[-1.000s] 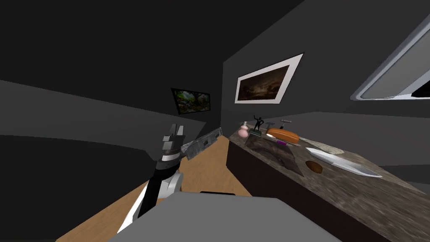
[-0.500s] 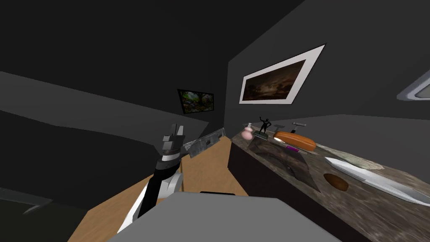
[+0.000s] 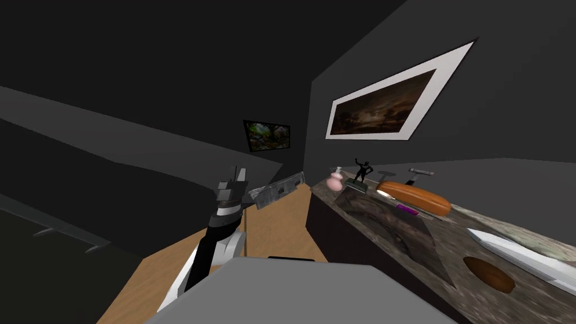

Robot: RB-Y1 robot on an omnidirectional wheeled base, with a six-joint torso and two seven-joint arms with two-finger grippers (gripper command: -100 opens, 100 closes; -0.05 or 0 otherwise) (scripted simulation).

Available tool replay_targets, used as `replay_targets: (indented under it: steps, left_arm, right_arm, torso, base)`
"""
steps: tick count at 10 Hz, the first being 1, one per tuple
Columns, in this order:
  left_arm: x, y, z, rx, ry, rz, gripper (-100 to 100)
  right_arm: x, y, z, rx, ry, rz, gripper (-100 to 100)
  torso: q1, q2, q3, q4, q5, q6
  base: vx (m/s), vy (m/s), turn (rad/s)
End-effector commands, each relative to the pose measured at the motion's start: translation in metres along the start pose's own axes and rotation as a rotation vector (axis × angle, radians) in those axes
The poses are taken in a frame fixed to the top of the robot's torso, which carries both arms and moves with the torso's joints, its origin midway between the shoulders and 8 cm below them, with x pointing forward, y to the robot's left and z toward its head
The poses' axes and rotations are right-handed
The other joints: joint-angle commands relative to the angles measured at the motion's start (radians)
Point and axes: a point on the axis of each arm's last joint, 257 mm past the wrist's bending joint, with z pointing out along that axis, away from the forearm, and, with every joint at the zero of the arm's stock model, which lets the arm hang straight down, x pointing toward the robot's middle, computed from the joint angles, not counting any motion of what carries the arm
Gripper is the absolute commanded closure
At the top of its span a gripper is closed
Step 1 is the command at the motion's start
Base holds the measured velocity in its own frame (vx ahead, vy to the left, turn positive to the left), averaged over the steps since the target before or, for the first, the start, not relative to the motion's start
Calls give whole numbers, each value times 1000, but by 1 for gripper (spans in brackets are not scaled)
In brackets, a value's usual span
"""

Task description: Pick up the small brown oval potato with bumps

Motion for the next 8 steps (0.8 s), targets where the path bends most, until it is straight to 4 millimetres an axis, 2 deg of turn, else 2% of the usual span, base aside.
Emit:
replay_targets:
  steps: [1,2,3,4,6,7,8]
  left_arm:
    - [0,0,0,0,0,0,0]
    - [0,0,0,0,0,0,0]
    - [0,0,0,0,0,0,0]
    - [0,0,0,0,0,0,0]
    - [0,0,0,0,0,0,0]
    - [0,0,0,0,0,0,0]
    - [0,0,0,0,0,0,0]
  right_arm:
    - [-1,-2,-1,8,-4,-2,-100]
    - [-16,-7,-5,40,-27,-19,-100]
    - [-16,-7,-5,40,-27,-19,-100]
    - [-31,-11,-10,67,-50,-37,-100]
    - [-31,-11,-10,67,-50,-37,-100]
    - [-45,-12,-14,89,-72,-54,-100]
    - [-59,-12,-18,106,-94,-69,-100]
  torso:
    - [0,0,0,0,0,0]
    - [4,1,1,0,1,0]
    - [4,0,0,0,1,-1]
    - [3,0,0,0,1,0]
    - [1,0,0,0,0,0]
    - [4,1,1,0,1,0]
    - [3,0,0,0,1,-1]
  base:
    - [22,-48,-15]
    - [38,-62,119]
    - [37,-78,102]
    - [29,-114,154]
    - [25,-80,40]
    - [29,-87,123]
    - [77,-191,195]
